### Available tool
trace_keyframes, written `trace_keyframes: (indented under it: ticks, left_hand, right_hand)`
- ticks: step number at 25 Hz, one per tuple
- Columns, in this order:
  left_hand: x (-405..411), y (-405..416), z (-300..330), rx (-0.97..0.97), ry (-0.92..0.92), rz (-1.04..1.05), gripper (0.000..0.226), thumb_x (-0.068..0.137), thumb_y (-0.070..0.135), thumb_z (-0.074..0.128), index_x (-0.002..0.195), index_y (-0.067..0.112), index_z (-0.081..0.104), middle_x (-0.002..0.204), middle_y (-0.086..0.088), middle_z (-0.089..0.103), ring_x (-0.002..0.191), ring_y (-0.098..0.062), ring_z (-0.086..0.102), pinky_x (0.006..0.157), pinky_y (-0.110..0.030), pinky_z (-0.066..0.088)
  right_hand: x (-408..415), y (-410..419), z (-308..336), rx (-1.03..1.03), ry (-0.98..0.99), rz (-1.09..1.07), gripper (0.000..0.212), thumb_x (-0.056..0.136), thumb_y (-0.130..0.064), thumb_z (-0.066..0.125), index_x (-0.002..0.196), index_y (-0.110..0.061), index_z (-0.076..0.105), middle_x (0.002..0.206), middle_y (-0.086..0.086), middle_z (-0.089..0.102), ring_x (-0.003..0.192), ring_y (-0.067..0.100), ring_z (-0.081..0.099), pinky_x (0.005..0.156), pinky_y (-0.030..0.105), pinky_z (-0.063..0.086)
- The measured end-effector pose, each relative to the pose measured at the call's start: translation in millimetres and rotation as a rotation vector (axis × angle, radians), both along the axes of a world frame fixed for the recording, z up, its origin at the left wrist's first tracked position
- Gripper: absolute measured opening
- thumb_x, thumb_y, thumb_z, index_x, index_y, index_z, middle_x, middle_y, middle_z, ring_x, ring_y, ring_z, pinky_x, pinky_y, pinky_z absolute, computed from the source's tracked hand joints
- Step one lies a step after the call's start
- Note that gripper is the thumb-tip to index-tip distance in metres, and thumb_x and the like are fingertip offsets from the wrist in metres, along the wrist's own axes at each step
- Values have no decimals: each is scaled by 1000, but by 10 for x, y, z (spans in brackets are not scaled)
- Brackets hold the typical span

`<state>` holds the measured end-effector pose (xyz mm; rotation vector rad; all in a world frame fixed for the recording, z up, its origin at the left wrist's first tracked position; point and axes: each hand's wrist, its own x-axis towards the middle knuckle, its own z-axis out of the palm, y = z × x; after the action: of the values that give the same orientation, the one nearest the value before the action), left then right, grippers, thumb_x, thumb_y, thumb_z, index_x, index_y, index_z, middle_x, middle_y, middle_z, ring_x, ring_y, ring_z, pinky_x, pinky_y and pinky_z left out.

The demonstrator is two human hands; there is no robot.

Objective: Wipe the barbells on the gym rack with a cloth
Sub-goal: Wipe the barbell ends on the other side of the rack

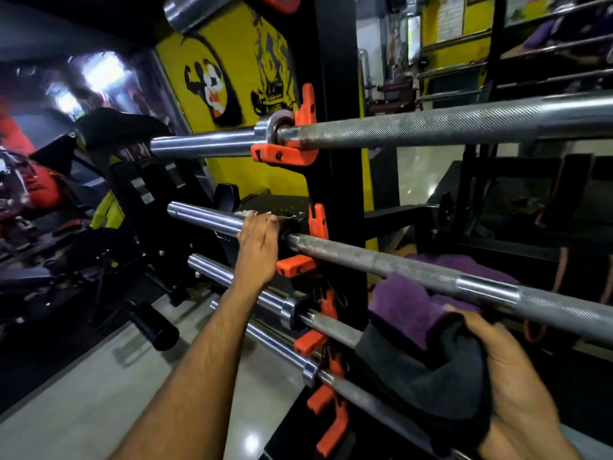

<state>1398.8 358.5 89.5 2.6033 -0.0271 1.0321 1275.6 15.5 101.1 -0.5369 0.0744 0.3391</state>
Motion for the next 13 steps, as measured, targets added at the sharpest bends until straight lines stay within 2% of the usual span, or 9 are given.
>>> trace_keyframes:
  ticks: [2, 4, 6, 7, 9, 11, 13]
  left_hand:
    - [29, 10, -12, -17, 0, -13, 40, 107, 25, 30, 100, 5, 64, 100, -5, 63, 102, -23, 54, 112, -48, 29]
    - [9, -16, -17, -25, -15, -6, 35, 108, 20, 33, 100, 3, 63, 99, -7, 63, 102, -20, 53, 119, -41, 21]
    - [-10, -23, -28, -13, -16, 3, 25, 108, 13, 39, 102, 3, 62, 101, -7, 62, 106, -18, 53, 121, -38, 17]
    - [-8, -16, -24, 3, -6, 8, 23, 108, 12, 40, 103, 4, 62, 102, -7, 62, 107, -19, 53, 121, -39, 17]
    - [-6, 11, -39, 46, 4, 9, 23, 108, 12, 41, 104, 6, 62, 103, -7, 63, 108, -20, 54, 120, -43, 20]
    - [-7, 14, -15, 45, 7, -2, 31, 108, 18, 36, 104, 6, 64, 102, -7, 64, 107, -23, 55, 117, -48, 24]
    - [6, 19, 22, -8, 44, 5, 45, 107, 30, 27, 103, 7, 65, 101, -5, 64, 108, -25, 56, 116, -48, 25]
  right_hand:
    - [31, -104, -122, -43, 93, -120, 63, 74, -11, 75, 134, -1, 57, 108, 17, 73, 92, 26, 74, 72, 39, 62]
    - [43, -27, -167, -16, 135, -157, 48, 86, -11, 66, 132, -1, 57, 98, 13, 73, 82, 22, 74, 65, 36, 61]
    - [66, 195, -88, -15, 127, -128, 38, 91, -10, 60, 128, -1, 59, 88, 11, 72, 68, 19, 72, 55, 29, 57]
    - [91, 360, -5, -26, 133, -82, 39, 91, -10, 60, 128, 2, 59, 91, 14, 71, 67, 20, 71, 53, 29, 57]
    - [160, 706, 130, -43, 131, 55, 51, 83, -9, 66, 129, 9, 55, 102, 22, 69, 75, 26, 71, 59, 35, 60]
    - [251, 960, 195, -48, 145, 120, 60, 76, -7, 71, 130, 12, 54, 107, 25, 69, 86, 32, 70, 69, 40, 62]
    - [299, 1051, 116, -36, 108, 65, 44, 85, 0, 64, 125, 15, 54, 99, 23, 69, 78, 29, 70, 65, 35, 60]
